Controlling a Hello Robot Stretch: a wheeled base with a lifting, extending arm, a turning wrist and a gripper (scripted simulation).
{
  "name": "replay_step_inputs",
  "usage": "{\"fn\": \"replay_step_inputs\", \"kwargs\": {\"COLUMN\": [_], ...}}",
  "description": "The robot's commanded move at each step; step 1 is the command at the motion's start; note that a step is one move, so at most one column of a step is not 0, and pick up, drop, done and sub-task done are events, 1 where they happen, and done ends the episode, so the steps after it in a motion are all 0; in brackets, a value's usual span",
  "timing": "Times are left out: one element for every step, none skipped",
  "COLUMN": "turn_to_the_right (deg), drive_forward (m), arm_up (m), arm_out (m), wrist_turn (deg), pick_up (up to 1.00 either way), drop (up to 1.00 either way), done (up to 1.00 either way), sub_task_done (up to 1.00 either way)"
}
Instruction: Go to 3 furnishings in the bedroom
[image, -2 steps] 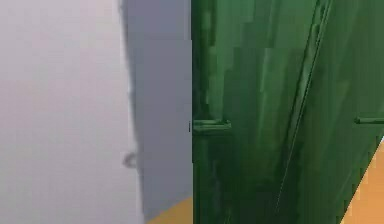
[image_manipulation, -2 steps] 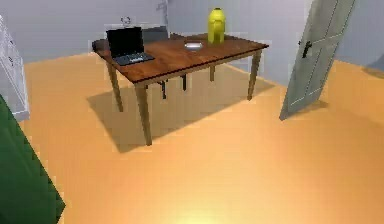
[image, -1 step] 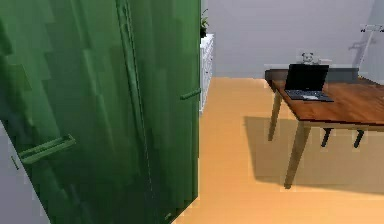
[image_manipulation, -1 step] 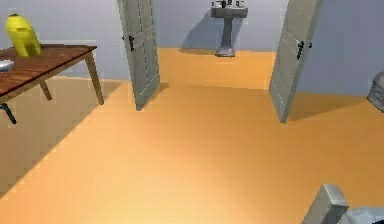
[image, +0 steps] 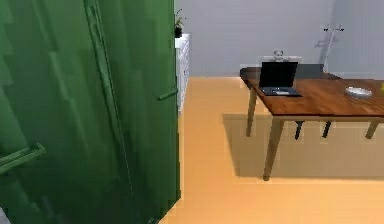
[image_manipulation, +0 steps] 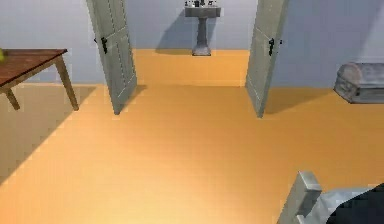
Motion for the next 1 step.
{"fn": "replay_step_inputs", "kwargs": {"turn_to_the_right": [0.0], "drive_forward": [0.1], "arm_up": [0.0], "arm_out": [0.0], "wrist_turn": [0.0], "pick_up": [0.0], "drop": [0.0], "done": [0.0], "sub_task_done": [0.0]}}
